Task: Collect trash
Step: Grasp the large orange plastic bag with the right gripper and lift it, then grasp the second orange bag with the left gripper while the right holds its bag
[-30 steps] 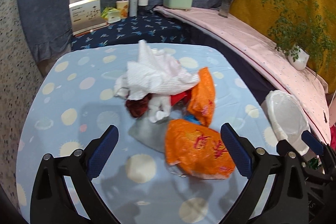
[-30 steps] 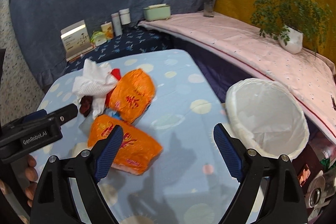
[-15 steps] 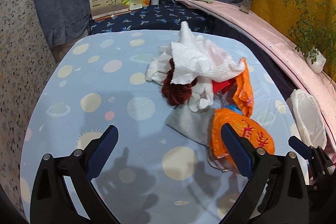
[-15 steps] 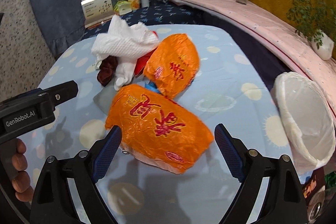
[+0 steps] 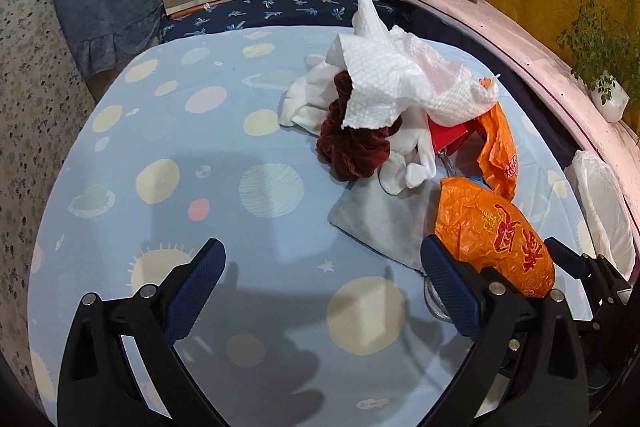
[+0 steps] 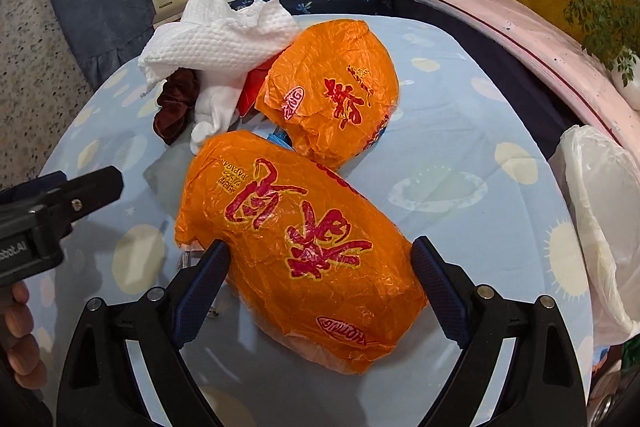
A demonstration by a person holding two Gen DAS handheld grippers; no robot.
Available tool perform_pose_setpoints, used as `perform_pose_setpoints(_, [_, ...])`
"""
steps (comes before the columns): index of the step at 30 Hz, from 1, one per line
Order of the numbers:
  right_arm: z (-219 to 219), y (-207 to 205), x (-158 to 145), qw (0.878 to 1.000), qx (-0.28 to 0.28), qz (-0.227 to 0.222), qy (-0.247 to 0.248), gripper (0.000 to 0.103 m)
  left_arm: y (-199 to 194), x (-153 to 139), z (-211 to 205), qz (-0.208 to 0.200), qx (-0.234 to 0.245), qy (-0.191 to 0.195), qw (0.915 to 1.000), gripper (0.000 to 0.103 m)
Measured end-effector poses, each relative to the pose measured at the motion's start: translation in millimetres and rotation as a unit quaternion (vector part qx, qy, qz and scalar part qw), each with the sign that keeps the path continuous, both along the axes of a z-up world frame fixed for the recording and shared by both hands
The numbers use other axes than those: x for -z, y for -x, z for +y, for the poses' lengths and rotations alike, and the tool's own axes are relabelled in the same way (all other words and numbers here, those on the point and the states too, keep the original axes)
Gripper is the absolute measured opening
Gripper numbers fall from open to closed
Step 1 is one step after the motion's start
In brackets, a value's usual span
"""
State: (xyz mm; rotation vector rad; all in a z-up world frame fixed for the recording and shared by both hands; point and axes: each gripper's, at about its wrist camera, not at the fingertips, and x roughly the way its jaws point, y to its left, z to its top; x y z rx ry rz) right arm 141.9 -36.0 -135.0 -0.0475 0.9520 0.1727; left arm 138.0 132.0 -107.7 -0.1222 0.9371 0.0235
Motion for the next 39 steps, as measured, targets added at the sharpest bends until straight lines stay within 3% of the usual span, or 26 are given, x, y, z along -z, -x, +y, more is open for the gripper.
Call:
perform_pose_setpoints(8, [-4.7, 3.8, 0.3, 1.0, -0.008, 0.005, -0.014, 0.044, -2.2, 4.5, -9.5, 0.003, 0.009, -0.001, 1.0, 0.094])
perform_pose_setpoints(14, [-9.2, 14.9, -16.3, 0.999, -0.016, -0.007, -0.041, 0.024, 0.9, -1.0, -13.6, -0.002, 0.011, 0.0, 0.9999, 0.094])
perform_pose_setpoints(20, [-22.1, 29.5, -56.5, 0.997, -0.005, -0.057, -0.059, 0.021, 6.1, -13.2, -19.0, -0.014, 0.012, 0.005, 0.9998, 0.094])
perform_pose_setpoints(28, [-59.9, 36.5, -105.4, 0.99, 0.049, -0.108, -0.082, 0.021, 8.1, -32.3, -35.9, -0.035, 0.027, 0.006, 0.999, 0.094])
perform_pose_setpoints(39, [-100.4, 34.2, -105.6, 0.986, 0.098, -0.108, -0.082, 0.022, -16.5, -33.2, -86.9, -0.034, 0.069, 0.032, 0.9965, 0.091])
